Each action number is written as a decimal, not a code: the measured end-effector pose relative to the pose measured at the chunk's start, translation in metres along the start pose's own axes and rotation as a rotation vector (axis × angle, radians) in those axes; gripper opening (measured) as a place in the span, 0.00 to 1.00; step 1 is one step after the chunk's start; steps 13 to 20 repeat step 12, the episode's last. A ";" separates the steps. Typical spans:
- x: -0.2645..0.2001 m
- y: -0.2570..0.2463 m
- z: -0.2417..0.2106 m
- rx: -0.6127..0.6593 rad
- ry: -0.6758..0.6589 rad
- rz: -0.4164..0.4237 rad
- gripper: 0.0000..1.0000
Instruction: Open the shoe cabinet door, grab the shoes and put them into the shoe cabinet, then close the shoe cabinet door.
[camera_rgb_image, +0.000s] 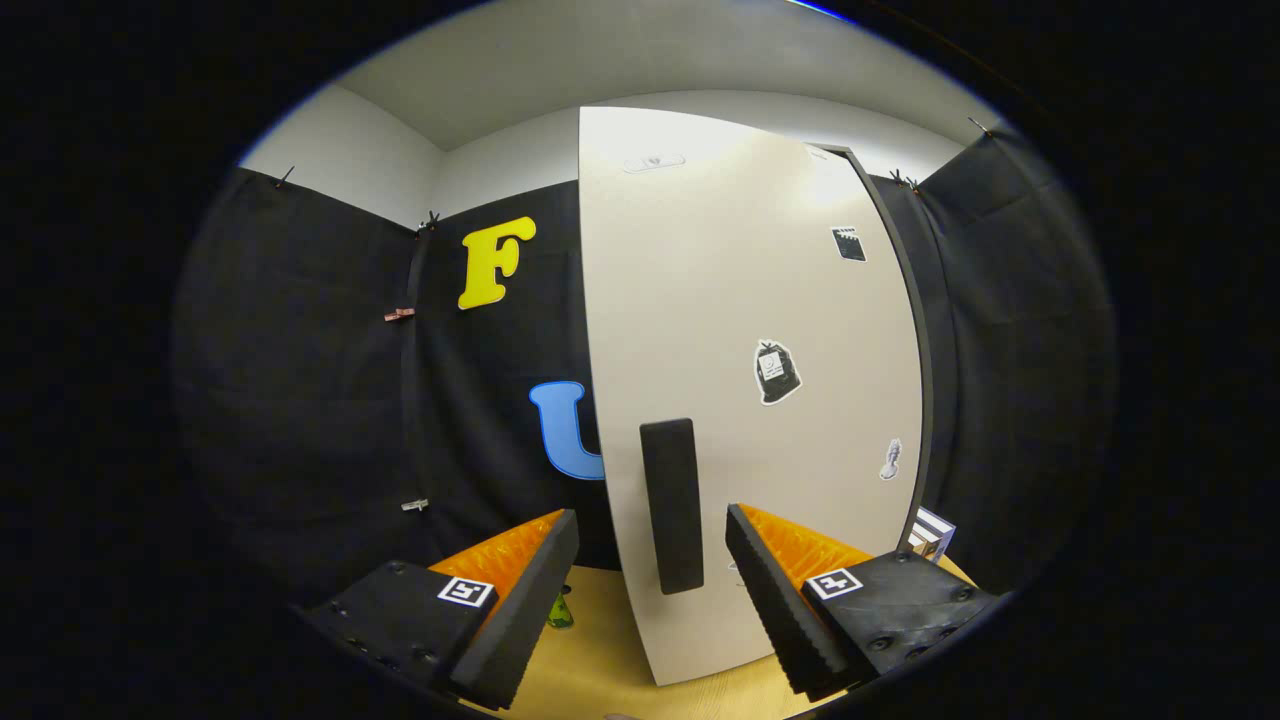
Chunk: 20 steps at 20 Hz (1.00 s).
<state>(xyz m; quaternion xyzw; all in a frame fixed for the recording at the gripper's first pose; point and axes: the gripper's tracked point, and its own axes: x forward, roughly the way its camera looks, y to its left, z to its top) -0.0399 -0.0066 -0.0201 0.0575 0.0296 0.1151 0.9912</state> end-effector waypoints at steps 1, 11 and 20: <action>-0.002 -0.003 0.002 0.001 -0.002 -0.001 0.97; -0.015 -0.049 -0.003 0.001 0.015 -0.049 0.97; -0.015 -0.051 -0.004 0.001 0.019 -0.049 0.97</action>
